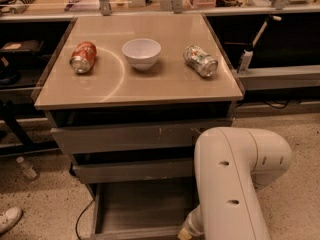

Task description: Open bottom drawer

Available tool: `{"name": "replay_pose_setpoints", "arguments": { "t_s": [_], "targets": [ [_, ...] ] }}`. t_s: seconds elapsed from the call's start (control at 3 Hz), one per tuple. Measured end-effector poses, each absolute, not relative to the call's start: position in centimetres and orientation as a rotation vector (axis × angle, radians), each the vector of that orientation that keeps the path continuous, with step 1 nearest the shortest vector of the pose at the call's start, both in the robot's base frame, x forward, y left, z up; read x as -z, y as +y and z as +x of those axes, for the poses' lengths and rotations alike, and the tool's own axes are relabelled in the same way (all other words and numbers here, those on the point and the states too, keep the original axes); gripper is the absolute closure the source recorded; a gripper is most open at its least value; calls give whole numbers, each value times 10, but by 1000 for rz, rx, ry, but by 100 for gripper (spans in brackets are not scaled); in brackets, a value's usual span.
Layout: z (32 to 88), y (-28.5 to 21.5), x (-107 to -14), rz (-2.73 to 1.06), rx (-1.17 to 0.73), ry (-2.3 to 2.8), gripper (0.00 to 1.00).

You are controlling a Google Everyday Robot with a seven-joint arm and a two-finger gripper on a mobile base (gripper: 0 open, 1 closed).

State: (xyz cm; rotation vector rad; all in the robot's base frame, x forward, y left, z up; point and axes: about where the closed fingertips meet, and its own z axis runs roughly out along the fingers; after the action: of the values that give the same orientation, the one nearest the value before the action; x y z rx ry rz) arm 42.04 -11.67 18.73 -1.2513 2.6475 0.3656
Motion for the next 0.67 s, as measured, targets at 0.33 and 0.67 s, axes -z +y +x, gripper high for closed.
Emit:
{"name": "replay_pose_setpoints", "arguments": {
  "t_s": [0.33, 0.67],
  "targets": [
    [406, -121, -185, -1242, -381, 2677, 100],
    [405, -120, -186, -1240, -380, 2680, 100]
  ]
}}
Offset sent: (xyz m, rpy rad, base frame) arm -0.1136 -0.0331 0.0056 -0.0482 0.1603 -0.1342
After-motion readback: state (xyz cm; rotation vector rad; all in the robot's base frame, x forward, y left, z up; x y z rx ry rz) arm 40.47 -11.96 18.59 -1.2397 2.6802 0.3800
